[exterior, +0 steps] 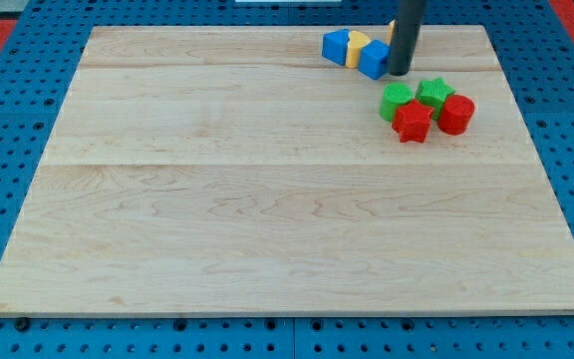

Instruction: Move the yellow hexagon to the right side of the board

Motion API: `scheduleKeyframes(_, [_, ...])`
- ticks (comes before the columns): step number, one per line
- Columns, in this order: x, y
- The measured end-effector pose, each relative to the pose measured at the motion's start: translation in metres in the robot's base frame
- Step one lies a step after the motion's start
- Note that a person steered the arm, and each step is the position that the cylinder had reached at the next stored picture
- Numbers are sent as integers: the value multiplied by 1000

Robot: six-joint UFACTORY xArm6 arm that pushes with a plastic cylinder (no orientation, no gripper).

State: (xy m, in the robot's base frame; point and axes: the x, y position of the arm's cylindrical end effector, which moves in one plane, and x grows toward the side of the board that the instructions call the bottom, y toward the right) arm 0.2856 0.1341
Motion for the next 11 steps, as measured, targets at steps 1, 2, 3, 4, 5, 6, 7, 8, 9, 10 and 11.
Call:
scheduleKeyframes(1, [-7, -25])
scheduleKeyframes(2, [-15, -30])
scheduleKeyframes(3, [-36, -30])
scheduleKeyframes(4, [-44, -31])
scheduleKeyframes(5, [-66, -28])
scheduleKeyframes(6, [-76, -15])
scheduleKeyframes(7, [-75, 6])
scheduleKeyframes(8, [-71, 32])
scheduleKeyframes(9, [-65, 44])
scheduleKeyframes(10, [-24, 23])
scheduleKeyframes(11, [14, -49])
